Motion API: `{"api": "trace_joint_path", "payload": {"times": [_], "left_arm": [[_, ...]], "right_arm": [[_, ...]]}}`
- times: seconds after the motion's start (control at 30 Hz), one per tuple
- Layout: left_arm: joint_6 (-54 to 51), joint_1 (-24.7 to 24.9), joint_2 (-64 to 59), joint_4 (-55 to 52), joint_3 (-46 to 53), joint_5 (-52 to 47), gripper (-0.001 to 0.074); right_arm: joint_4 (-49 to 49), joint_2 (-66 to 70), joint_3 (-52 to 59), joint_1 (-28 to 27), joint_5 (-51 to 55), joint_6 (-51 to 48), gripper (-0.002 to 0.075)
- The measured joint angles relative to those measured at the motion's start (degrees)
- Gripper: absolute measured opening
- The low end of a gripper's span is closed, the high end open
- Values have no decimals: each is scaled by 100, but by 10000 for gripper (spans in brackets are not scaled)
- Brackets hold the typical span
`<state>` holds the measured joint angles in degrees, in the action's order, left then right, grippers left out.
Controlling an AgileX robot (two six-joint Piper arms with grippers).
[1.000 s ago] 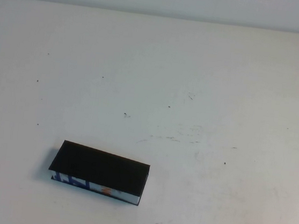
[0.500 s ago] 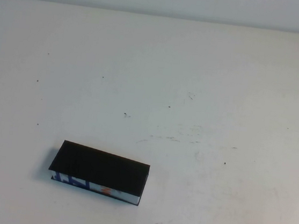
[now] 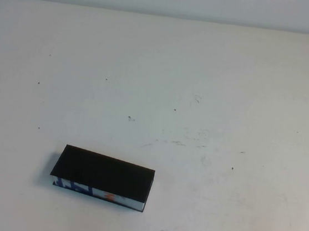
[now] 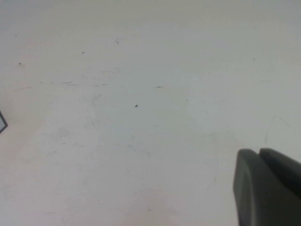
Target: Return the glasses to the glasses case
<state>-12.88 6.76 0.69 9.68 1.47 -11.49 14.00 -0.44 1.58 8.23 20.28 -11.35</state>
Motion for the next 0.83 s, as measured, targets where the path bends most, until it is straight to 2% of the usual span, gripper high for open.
{"api": "trace_joint_path", "payload": {"times": [0.07, 0.17, 0.83], "left_arm": [[458, -137, 0, -403, 10, -540, -1], [617, -184, 0, -626, 10, -935, -1], [617, -184, 0, -697, 10, -985, -1]], "right_arm": [[0, 0, 0, 0, 0, 0, -13], [0, 0, 0, 0, 0, 0, -13], [12, -8, 0, 0, 0, 0, -13]]}}
